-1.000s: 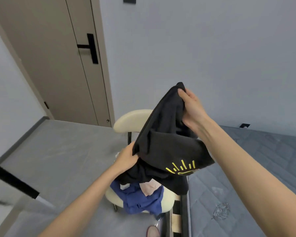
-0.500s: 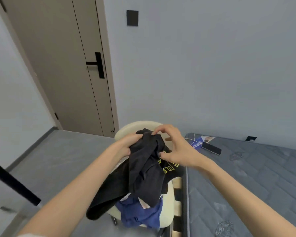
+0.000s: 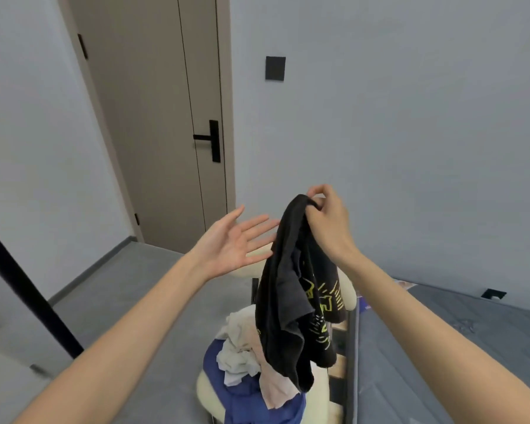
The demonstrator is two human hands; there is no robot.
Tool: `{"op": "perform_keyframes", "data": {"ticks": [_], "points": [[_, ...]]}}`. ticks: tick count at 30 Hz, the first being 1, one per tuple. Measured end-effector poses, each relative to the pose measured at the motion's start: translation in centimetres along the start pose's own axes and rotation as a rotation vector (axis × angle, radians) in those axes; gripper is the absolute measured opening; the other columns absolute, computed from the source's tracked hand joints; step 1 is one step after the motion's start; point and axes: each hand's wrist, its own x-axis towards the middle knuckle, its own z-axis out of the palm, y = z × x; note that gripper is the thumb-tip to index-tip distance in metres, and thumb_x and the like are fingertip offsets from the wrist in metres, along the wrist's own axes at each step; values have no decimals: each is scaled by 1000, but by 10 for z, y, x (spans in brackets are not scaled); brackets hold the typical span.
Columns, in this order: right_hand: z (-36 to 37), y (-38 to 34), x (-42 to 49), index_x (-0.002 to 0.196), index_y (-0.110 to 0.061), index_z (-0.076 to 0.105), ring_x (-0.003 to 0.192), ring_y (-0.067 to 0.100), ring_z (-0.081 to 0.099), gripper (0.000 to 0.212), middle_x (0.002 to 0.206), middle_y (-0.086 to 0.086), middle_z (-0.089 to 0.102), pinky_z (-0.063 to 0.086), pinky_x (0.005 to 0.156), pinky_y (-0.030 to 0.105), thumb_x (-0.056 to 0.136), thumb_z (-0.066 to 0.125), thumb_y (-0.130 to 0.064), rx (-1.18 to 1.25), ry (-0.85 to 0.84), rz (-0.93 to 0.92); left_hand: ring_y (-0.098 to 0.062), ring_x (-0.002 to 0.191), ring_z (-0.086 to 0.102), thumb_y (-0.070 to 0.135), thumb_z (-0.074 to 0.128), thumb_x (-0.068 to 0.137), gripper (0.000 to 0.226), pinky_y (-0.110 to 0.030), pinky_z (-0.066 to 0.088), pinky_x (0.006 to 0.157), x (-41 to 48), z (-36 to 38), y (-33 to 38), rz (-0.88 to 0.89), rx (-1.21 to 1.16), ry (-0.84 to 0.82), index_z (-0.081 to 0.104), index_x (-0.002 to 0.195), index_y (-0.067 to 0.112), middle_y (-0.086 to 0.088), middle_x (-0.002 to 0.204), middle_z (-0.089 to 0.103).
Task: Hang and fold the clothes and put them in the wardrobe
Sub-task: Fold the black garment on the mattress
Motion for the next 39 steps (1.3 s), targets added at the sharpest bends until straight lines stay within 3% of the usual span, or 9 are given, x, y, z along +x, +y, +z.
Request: {"op": "perform_keyframes", "data": {"ticks": [4, 9, 12, 15, 18, 22, 26, 32, 39], "points": [[12, -1, 14, 94, -13, 48, 60, 14, 51, 17, 71, 3, 55, 42, 44, 18, 89, 42, 2, 89, 39, 168, -15, 124, 53, 66, 74, 59, 86, -45, 38, 105, -16, -7, 0, 12, 436, -73, 43, 134, 39, 7, 130, 59], [15, -19, 30, 92, -14, 45, 56, 13, 51, 18, 65, 1, 49, 42, 39, 17, 91, 40, 2, 272, 114, 280, 9, 108, 56, 34, 80, 68, 92, -22, 48, 91, -29, -8, -27, 7, 796, -56, 20, 136, 51, 27, 119, 54], [16, -22, 35, 92, -15, 44, 56, 13, 51, 19, 66, 2, 49, 44, 40, 18, 91, 39, 3, 307, 118, 281, 1, 101, 61, 40, 80, 64, 71, -25, 47, 93, -24, -8, -31, 187, 813, 154, 44, 126, 38, 20, 108, 63], [12, -13, 37, 102, -13, 43, 61, 14, 52, 15, 74, 4, 50, 48, 46, 21, 93, 39, -1, 349, 159, 374, -6, 82, 61, 21, 66, 83, 15, -10, 46, 66, -20, -10, -18, 407, 881, 394, 64, 98, 22, 12, 85, 67], [7, 3, 33, 100, -16, 43, 63, 14, 48, 13, 78, 4, 49, 45, 53, 25, 93, 43, -5, 312, 160, 456, -9, 82, 64, 14, 67, 86, 9, -11, 48, 62, -21, -24, 3, 498, 832, 468, 65, 94, 17, 8, 86, 68], [1, 27, 26, 87, -19, 48, 73, 18, 51, 13, 89, 7, 52, 47, 59, 30, 87, 48, -6, -203, -86, 475, -4, 92, 65, 19, 66, 87, 19, -11, 50, 72, -24, -27, 26, 551, 776, 418, 67, 105, 19, 11, 98, 69], [3, 16, 14, 114, -28, 49, 113, 16, 45, 43, 121, -5, 48, 41, 99, 36, 80, 73, -17, -421, -579, 284, -1, 84, 66, 23, 62, 90, 12, -15, 52, 74, -22, -10, 34, 535, 925, 288, 66, 100, 23, 8, 96, 71], [22, -9, 6, 102, -3, 56, 86, 23, 62, 30, 92, 9, 63, 48, 71, 27, 88, 66, -28, -270, -610, 77, -3, 84, 66, 24, 57, 93, 11, -18, 53, 75, -22, 6, 26, 507, 1072, 145, 65, 101, 25, 10, 92, 69], [27, -21, 5, 79, -18, 46, 66, 4, 48, 19, 74, -5, 49, 38, 57, 13, 94, 57, -21, -216, -494, -107, -5, 106, 57, 38, 69, 82, 45, -23, 50, 86, -23, -30, -2, 445, 963, 261, 48, 119, 25, 10, 116, 59]]}}
